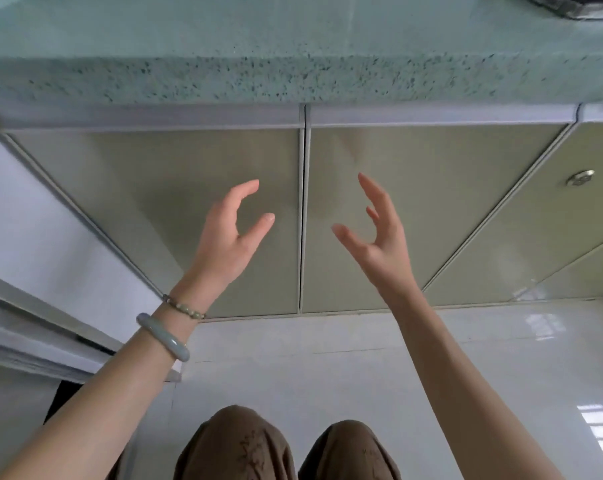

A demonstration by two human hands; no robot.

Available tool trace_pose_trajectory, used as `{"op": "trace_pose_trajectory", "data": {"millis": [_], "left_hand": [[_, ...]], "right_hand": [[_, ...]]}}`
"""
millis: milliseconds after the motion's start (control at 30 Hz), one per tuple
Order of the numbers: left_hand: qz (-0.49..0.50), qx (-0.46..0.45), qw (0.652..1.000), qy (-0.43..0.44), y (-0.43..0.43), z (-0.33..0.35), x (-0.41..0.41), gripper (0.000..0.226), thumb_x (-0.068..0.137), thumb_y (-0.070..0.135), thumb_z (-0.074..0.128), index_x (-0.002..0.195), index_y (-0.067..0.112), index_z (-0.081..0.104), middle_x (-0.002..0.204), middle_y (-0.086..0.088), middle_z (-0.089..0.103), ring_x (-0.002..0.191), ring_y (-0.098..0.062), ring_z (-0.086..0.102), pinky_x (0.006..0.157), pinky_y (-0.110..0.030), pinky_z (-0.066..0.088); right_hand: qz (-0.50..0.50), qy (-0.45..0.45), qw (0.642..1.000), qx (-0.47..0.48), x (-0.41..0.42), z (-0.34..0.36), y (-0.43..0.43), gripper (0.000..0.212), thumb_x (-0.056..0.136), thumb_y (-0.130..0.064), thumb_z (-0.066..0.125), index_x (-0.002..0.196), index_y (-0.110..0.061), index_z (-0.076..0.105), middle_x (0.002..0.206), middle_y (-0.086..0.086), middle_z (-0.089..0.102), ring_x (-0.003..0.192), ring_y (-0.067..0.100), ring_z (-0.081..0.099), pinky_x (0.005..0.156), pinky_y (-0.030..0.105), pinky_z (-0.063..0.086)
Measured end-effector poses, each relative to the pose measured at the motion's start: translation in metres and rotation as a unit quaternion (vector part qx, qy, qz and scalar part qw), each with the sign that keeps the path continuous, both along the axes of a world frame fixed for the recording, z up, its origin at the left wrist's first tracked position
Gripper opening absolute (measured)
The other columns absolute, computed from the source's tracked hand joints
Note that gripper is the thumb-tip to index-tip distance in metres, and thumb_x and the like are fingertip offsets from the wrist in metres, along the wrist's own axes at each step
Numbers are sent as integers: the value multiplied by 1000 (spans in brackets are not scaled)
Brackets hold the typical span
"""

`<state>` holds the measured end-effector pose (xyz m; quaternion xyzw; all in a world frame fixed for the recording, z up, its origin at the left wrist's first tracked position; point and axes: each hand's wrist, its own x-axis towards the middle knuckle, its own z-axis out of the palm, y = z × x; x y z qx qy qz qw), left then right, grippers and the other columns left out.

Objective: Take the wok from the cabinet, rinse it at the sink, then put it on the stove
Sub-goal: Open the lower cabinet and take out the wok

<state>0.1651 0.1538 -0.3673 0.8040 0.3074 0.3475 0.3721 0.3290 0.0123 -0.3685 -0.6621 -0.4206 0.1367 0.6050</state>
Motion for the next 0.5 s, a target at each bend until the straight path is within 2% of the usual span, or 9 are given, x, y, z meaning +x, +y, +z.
{"op": "trace_pose_trajectory", "data": {"millis": [133,233,267,333,367,433,467,500], "left_hand": [[26,169,985,6,5,-11,-1,51,88,27,60,135,15,46,136,12,44,128,-4,38,111,-34,31],[37,179,983,-17,3,-3,4,51,89,24,60,136,14,45,139,9,43,127,2,35,112,-25,28],[36,138,989,-39,0,4,8,52,88,24,60,137,15,44,141,8,44,128,1,37,111,-21,28],[6,-43,989,-145,-6,25,18,55,86,22,60,137,14,43,139,2,49,129,-5,44,107,-20,34],[-18,-162,960,-226,-8,39,24,55,85,19,59,137,11,43,136,-2,52,126,-10,49,105,-22,39],[-60,-372,850,-367,-10,65,38,48,91,11,54,137,4,42,130,-9,57,121,-19,55,102,-29,44],[-73,-430,805,-402,-11,76,44,42,94,9,49,135,1,43,128,-12,58,120,-22,56,103,-32,44],[-79,-460,778,-420,-12,82,49,38,97,9,46,133,-1,45,129,-14,58,121,-24,56,104,-34,44]], "right_hand": [[3,-37,999,28,9,-18,5,72,74,-30,65,141,-21,39,149,-5,38,137,1,30,115,35,28],[10,-38,998,44,9,-16,0,74,72,-33,64,141,-21,39,150,-5,38,138,0,30,115,37,28],[12,-42,998,47,9,-13,-2,74,72,-33,64,141,-21,40,150,-5,38,137,0,30,115,38,28],[11,-57,997,49,10,-5,-6,73,73,-28,66,141,-20,40,149,-4,38,138,1,31,115,39,28],[11,-68,996,50,11,-1,-8,72,74,-25,66,141,-20,40,149,-4,38,138,1,31,115,39,28],[13,-95,994,56,14,10,-12,72,74,-19,67,141,-21,40,149,-4,39,139,3,30,115,38,28],[14,-110,992,61,15,15,-13,72,74,-17,67,140,-22,39,149,-4,39,139,3,29,115,37,28],[15,-122,990,64,16,20,-14,72,74,-16,66,139,-24,38,148,-5,39,140,4,29,115,36,28]]}}
